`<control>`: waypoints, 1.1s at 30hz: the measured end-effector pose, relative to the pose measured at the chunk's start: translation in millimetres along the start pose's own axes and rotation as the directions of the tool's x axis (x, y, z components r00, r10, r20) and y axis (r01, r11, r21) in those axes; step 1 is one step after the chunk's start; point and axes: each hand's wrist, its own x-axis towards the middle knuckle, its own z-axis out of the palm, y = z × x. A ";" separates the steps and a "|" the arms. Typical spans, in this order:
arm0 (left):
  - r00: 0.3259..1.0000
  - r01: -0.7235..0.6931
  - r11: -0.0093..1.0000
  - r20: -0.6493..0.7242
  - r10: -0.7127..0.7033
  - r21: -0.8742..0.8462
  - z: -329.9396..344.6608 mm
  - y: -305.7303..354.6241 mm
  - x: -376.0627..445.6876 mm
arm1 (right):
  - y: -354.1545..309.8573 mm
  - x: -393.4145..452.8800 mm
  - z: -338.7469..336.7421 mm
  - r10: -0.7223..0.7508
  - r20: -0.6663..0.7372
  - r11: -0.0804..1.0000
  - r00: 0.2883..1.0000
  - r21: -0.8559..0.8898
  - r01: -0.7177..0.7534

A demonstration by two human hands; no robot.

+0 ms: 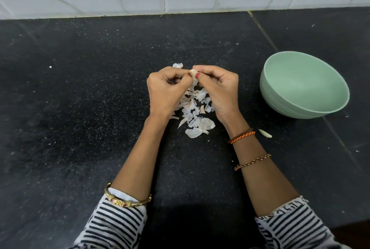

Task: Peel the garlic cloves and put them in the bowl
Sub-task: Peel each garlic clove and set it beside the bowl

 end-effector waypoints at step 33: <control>0.997 0.073 0.995 0.030 -0.072 -0.062 -4.4 2.9 0.0 | 4.1 2.0 -6.0 0.000 0.104 1.000 0.995 0.000 0.000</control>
